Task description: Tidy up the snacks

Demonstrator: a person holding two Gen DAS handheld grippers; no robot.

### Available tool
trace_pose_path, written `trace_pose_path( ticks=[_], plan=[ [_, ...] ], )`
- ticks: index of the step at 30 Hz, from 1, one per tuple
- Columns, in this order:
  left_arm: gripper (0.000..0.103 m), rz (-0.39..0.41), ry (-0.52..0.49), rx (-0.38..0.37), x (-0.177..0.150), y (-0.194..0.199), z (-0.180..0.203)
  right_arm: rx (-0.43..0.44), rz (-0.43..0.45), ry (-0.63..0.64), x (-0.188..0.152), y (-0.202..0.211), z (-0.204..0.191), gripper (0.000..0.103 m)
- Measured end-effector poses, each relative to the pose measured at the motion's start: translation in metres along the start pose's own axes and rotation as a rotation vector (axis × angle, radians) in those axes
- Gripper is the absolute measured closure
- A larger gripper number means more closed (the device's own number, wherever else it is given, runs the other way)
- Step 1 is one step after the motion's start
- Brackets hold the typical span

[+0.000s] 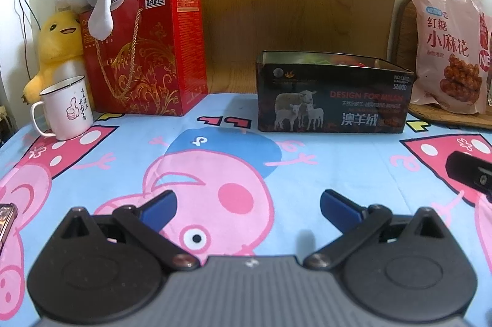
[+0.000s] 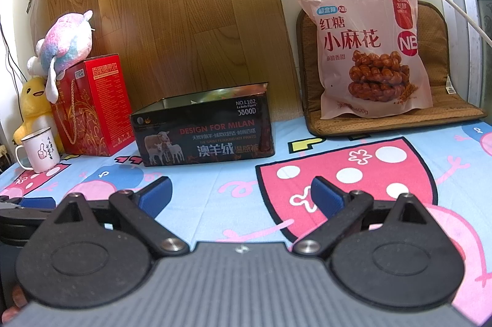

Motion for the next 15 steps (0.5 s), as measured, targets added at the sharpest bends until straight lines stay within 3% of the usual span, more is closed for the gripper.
trace_pose_path(
  ticks=[15],
  plan=[
    [0.0,-0.015,0.0,-0.016,-0.0001,-0.0021,0.0009,0.0,0.0,0.0,-0.0006,-0.0001,-0.0006,0.005]
  ],
)
Point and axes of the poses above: each gripper's, at about its wrist camera, not at the fingertips, and y roughly against the way its jaws point, z to its right, x to its top, the point moved 2 cm from there along -y, roughly the way its jaws point, and after that the axes turned 11 degrees about -x, right-handed, at the moved point
